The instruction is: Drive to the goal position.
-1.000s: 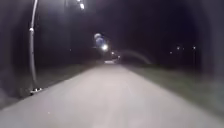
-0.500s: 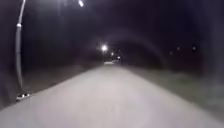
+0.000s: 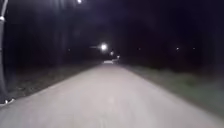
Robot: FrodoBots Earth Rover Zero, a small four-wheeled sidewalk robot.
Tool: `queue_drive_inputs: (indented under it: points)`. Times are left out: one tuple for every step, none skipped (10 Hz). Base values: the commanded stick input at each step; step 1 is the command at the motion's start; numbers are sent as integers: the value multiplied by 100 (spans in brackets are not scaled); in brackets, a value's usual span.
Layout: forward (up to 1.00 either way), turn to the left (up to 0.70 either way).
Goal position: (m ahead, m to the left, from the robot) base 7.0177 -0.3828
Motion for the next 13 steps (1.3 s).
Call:
queue_drive_inputs:
  points:
    - [100, 0]
    - [100, 0]
    - [100, 0]
    - [100, 0]
    - [100, 0]
    - [100, 0]
    - [100, 0]
    - [100, 0]
    - [100, 0]
    - [100, 0]
    - [100, 0]
    - [100, 0]
    - [100, 0]
